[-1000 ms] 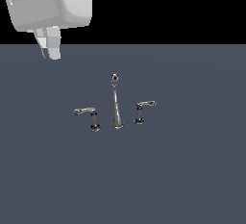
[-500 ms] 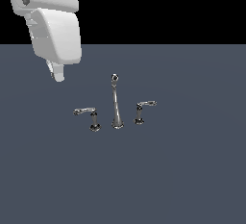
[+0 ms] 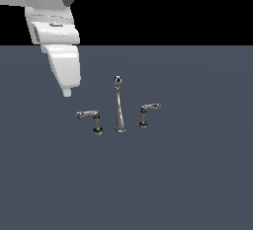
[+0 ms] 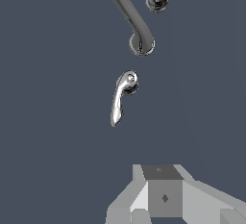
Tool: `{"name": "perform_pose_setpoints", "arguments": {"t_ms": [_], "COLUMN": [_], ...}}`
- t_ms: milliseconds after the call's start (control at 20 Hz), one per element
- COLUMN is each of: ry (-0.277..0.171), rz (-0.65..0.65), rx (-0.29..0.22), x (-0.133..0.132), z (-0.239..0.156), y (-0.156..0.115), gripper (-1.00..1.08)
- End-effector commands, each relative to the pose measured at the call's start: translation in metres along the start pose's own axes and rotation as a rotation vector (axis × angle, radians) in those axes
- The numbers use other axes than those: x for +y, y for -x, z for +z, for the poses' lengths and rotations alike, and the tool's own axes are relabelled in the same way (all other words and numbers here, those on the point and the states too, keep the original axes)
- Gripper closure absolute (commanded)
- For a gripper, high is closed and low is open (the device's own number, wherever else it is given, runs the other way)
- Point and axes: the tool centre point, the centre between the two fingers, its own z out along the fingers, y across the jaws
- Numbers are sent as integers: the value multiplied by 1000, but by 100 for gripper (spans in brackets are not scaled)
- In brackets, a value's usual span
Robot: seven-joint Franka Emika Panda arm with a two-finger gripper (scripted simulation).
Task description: Turn on the faucet by rotating a designated handle.
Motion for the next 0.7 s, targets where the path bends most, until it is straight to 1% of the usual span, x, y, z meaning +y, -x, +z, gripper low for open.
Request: {"name": "perform_pose_setpoints", "arguments": {"t_ms": [0, 650], "ry": [-2, -5], "rz": [41, 255], "rx": [2, 14], "x": [-9, -51], "z": [11, 70], "y": [-4, -34], "gripper": [108, 108]}}
